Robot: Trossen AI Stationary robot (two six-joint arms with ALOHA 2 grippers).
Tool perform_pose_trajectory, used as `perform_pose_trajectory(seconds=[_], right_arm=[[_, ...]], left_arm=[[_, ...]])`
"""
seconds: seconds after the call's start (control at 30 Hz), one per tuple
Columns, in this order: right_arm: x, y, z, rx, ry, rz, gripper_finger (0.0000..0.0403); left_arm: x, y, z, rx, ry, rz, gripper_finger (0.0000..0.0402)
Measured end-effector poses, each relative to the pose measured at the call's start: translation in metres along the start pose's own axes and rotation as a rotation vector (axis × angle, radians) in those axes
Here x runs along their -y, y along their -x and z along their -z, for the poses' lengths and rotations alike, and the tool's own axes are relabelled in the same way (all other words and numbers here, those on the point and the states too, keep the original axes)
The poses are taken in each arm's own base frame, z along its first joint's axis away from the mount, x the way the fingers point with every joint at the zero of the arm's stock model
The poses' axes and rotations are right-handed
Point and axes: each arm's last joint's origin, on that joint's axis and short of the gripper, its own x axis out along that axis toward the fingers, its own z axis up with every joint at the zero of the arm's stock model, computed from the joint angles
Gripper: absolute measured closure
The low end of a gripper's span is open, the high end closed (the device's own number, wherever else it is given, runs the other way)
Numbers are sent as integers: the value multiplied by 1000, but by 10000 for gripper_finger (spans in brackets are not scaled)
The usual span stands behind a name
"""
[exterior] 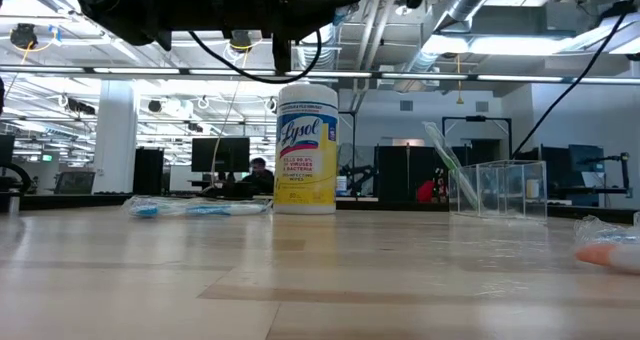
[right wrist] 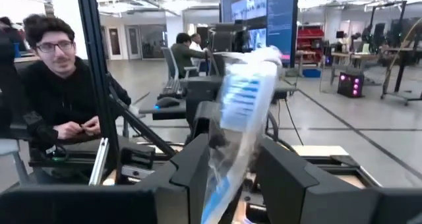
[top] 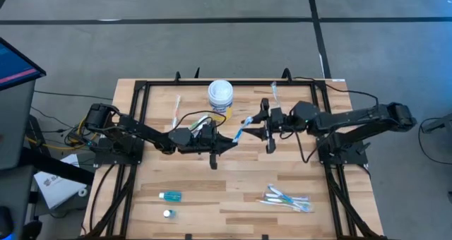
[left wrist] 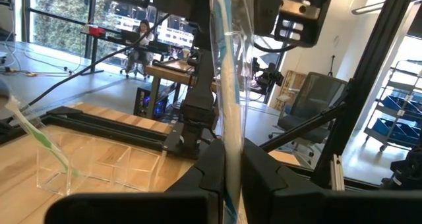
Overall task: Pick & Place toothbrushing station
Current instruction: Put the blue toothbrush into the transparent organizer
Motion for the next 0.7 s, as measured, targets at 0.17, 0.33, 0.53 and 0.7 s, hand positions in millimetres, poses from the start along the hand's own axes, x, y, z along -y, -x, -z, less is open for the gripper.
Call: perform_pose_trajectory(seconds=[0.17,0.33,0.53,0.7], right_arm=[[-1,4,-4,13,0,-2,298],[-1,4,-2,-12,-1,-2,334],[-1,4,-2,-15,9,-3,393],[-1,4,-2,-15,4,-3,393]], left_arm=[[0,0,0,-1,0,0,385],[0,0,0,-1,0,0,385],[0,0,0,-3,-2,0,384],[0,0,0,-4,-2,0,383]])
